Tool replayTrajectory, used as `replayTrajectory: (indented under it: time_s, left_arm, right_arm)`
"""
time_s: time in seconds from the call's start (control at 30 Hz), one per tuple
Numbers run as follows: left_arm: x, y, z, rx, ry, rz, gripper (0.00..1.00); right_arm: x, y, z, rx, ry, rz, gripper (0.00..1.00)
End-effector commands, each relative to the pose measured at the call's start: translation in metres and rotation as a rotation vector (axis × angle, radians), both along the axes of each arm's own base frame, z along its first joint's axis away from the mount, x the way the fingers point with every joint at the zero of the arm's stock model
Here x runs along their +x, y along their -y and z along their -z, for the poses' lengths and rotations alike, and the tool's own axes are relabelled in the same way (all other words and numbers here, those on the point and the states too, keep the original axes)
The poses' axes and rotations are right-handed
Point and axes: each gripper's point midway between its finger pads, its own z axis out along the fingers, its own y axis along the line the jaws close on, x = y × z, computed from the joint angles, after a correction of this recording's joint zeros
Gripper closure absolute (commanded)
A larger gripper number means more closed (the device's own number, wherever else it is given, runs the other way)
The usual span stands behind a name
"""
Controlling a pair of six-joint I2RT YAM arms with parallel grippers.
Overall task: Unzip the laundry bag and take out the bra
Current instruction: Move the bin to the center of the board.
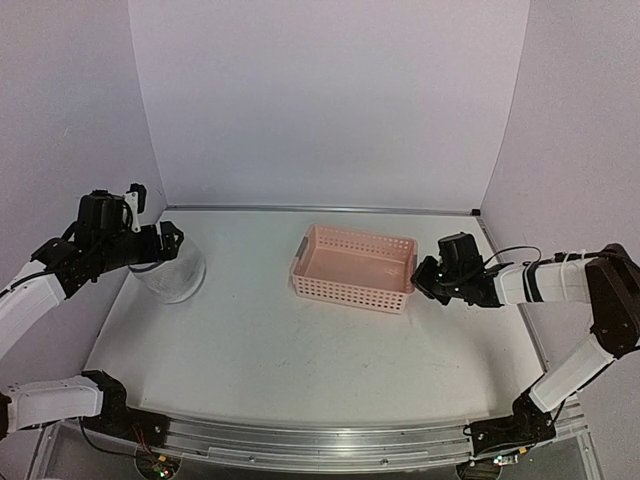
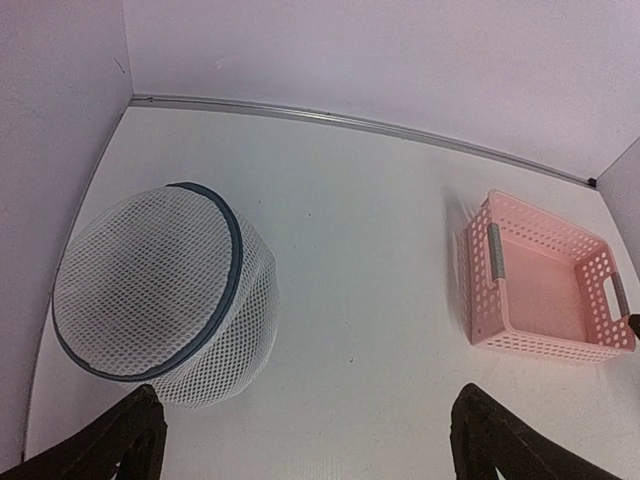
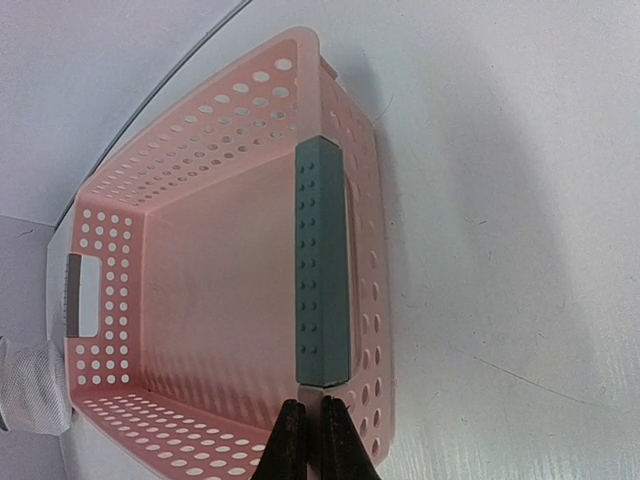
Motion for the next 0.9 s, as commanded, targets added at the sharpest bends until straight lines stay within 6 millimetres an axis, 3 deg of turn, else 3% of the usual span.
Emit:
replayTrajectory:
  time_s: [0.0,0.07,0.13,0.27,0.5,0.77,0.87]
  left_arm:
    - [0.002,-0.006,-0.011,-0.067,0.027,-0.079,0.00]
    - [0.003,-0.009,-0.009,-0.087,0.019,-0.110,0.00]
    - [0.003,-0.016,-0.006,-0.100,0.005,-0.165,0.00]
    - [0.003,-0.027,-0.004,-0.139,-0.021,-0.264,0.00]
    - [-0.001,-0.045,-0.002,-0.224,-0.056,-0.443,0.00]
    - [-0.007,-0.051,0.055,-0.571,-0.276,-0.637,0.00]
    - [-0.007,-0.059,0.062,-0.637,-0.270,-0.707,0.00]
  right_arm:
    - [0.000,0.010,-0.004,-0.028,0.019,0.044,0.96]
    - [0.000,0.010,-0.006,-0.028,0.022,0.045,0.88]
    - [0.000,0.010,-0.009,-0.027,0.024,0.045,0.74]
    - [-0.002,0.012,-0.014,-0.038,0.034,0.045,0.60]
    - [-0.008,0.025,-0.035,-0.082,0.081,0.057,0.49]
    - [-0.020,0.045,-0.073,-0.135,0.168,0.083,0.41]
    - [-0.024,0.048,-0.085,-0.140,0.194,0.077,0.39]
